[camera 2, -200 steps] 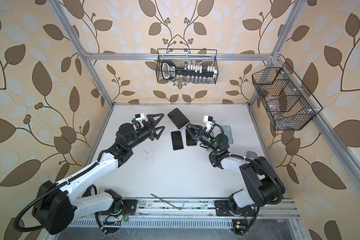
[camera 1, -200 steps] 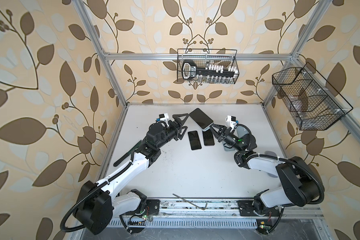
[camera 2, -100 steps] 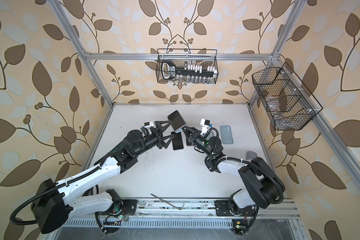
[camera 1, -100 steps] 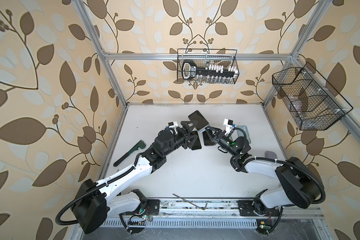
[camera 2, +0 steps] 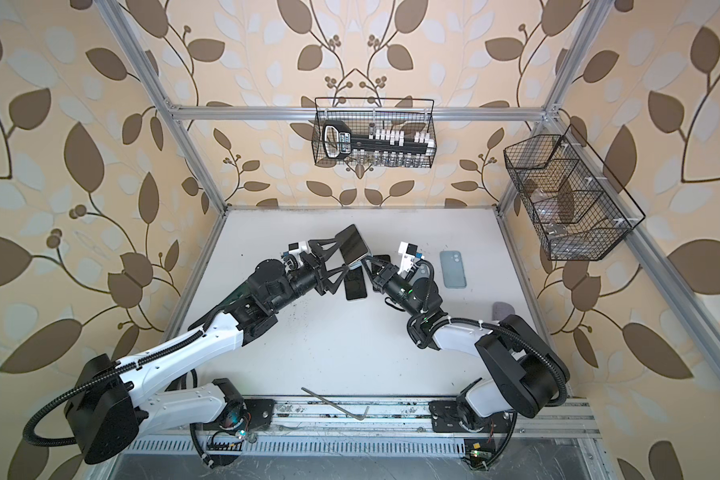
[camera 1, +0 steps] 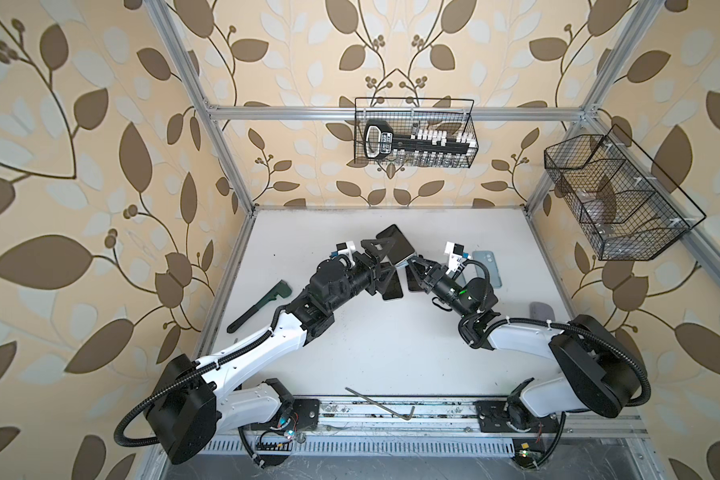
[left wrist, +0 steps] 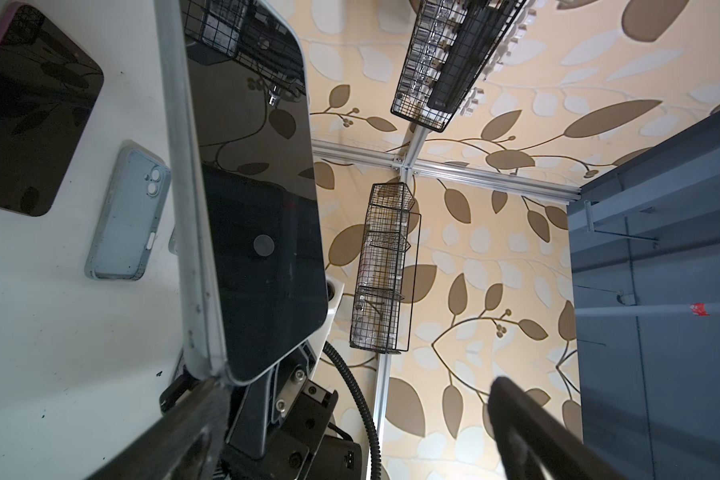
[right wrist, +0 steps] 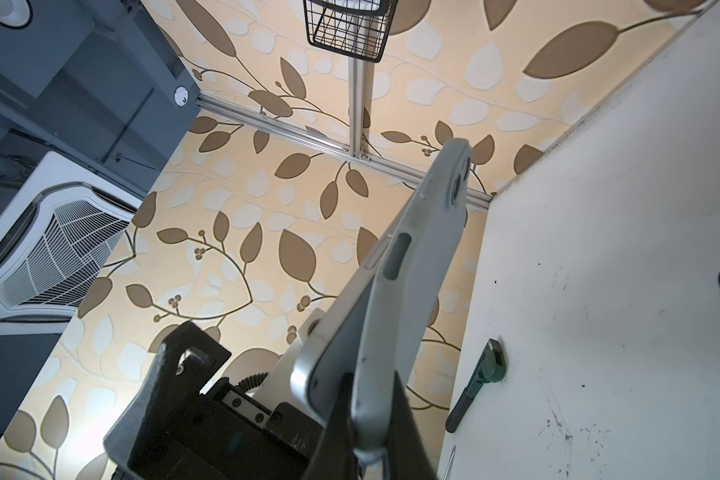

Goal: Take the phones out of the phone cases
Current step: 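Pull the case off the phone with the right gripper while left holds phone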

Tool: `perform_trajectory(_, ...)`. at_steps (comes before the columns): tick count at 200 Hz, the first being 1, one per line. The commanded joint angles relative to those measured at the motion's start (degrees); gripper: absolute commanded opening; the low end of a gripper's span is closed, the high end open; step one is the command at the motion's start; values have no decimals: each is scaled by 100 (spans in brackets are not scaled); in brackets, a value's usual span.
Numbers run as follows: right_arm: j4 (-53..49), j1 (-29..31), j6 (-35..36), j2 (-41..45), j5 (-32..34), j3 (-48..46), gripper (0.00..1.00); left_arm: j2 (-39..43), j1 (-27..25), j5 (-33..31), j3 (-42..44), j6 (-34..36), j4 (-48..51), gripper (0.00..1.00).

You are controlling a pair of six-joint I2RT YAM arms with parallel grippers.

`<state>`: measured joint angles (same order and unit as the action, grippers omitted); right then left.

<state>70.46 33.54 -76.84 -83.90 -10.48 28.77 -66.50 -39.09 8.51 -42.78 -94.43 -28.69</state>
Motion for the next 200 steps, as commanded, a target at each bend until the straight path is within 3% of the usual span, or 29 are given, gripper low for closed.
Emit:
perform_trajectory(1,548,83,46,116,101,-12,0,-21,-55,-77,-151,22,-344,99)
perform_trajectory(139,584,445,419,49,259,-258,0,-41,-47,-415,-145,135,-513,99)
perform_trajectory(200,393,539,626,247,362,-359,0,15,-50,-454,-251,388,-208,89)
